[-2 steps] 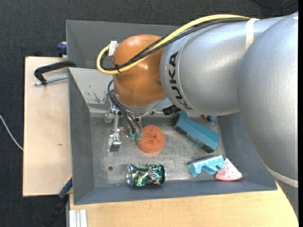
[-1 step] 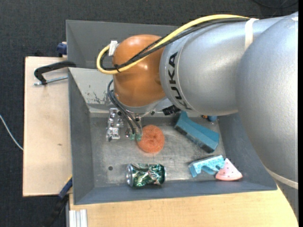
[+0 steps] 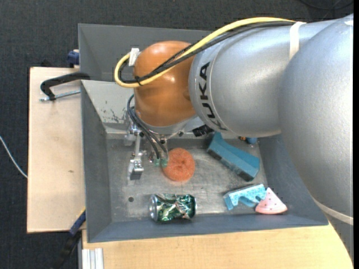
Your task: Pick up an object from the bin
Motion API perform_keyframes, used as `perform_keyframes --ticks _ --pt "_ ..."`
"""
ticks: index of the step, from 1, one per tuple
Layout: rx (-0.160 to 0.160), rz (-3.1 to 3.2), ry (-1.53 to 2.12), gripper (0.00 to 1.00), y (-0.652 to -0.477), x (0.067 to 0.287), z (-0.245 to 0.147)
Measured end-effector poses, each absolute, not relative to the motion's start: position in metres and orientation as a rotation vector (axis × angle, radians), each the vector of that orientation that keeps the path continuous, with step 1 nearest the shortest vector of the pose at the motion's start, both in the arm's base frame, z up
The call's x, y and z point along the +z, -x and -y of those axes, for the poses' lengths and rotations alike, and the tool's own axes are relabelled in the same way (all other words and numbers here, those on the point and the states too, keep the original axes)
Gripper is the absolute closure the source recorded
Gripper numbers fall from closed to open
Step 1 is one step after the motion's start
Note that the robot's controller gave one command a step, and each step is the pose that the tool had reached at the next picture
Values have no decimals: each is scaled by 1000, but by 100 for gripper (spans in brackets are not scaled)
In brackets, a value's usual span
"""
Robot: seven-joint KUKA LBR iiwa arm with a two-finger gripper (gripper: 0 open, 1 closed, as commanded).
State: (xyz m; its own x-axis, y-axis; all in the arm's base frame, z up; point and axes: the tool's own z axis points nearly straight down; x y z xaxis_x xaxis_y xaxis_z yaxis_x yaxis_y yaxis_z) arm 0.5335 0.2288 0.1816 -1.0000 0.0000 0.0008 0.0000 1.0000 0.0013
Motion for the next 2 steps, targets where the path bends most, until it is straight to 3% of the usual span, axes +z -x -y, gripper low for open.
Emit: perform_keyframes --ticks 1,2 --pt "-2 3141 1 100 -534 182 -229" --pt "-2 3141 0 100 -534 182 -229"
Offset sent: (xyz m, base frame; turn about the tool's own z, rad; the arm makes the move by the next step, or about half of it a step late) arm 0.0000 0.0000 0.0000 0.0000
